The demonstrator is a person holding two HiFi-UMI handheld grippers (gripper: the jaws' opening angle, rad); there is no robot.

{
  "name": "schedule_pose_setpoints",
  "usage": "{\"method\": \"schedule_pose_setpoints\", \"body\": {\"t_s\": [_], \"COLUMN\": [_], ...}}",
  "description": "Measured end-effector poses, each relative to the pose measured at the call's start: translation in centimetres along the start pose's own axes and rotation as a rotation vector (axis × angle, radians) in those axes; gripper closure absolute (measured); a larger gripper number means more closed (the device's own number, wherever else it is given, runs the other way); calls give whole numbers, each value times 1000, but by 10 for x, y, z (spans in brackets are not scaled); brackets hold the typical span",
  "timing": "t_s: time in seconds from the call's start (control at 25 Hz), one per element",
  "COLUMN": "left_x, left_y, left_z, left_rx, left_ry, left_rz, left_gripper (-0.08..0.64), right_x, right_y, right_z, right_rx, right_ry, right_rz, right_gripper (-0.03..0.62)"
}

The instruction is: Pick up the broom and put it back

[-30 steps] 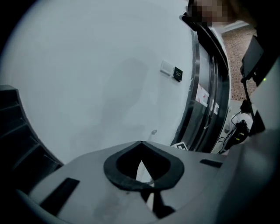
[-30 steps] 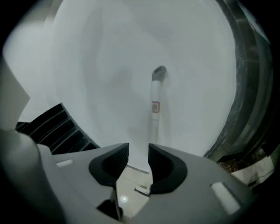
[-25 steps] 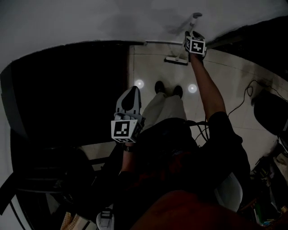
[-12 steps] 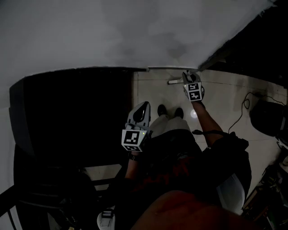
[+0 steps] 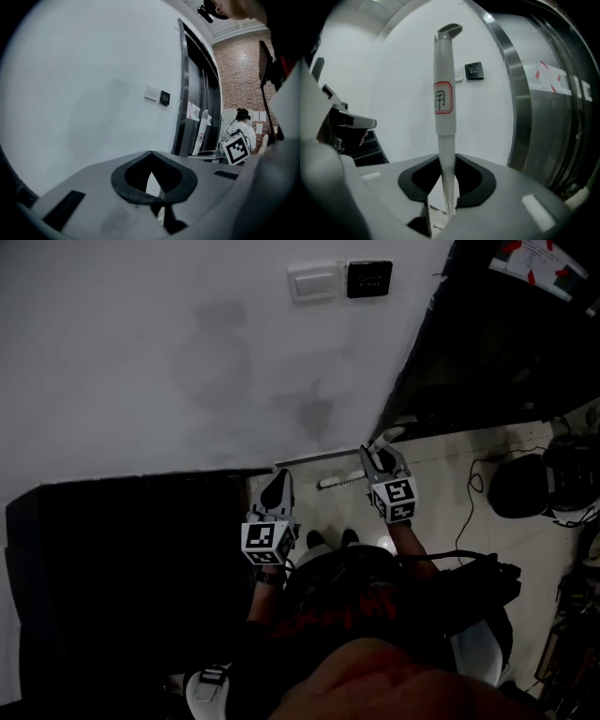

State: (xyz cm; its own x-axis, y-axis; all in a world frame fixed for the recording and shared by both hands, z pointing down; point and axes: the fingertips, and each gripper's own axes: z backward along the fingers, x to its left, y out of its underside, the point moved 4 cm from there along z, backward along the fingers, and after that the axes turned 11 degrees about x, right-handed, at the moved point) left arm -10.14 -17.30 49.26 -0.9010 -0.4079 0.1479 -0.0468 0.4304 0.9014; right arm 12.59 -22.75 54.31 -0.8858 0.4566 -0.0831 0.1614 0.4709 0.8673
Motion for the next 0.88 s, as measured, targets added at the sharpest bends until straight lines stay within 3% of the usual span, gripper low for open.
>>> {"method": "schedule_pose_setpoints", "body": {"t_s": [0.32, 0.56, 0.76, 0.88], "left_x": [-17, -16, -15, -16], "left_y": [-23, -26, -24, -23], "left_z": [-21, -27, -32, -32], "left_rx": [-22, -14, -22, -16], "left_ry": [76, 83, 172, 183], "left_rz": [-52, -65, -41, -16], "left_gripper": [555, 555, 555, 555], "right_x": [27, 46, 46, 48], "right_y": [-32, -38, -31, -31], "right_z": [57, 69, 61, 58], "right_rx": [-127, -103, -82, -74], "right_ry": [-77, -135, -148, -157], "right_rz": [48, 53, 53, 56], "right_gripper": [505, 505, 505, 505]}}
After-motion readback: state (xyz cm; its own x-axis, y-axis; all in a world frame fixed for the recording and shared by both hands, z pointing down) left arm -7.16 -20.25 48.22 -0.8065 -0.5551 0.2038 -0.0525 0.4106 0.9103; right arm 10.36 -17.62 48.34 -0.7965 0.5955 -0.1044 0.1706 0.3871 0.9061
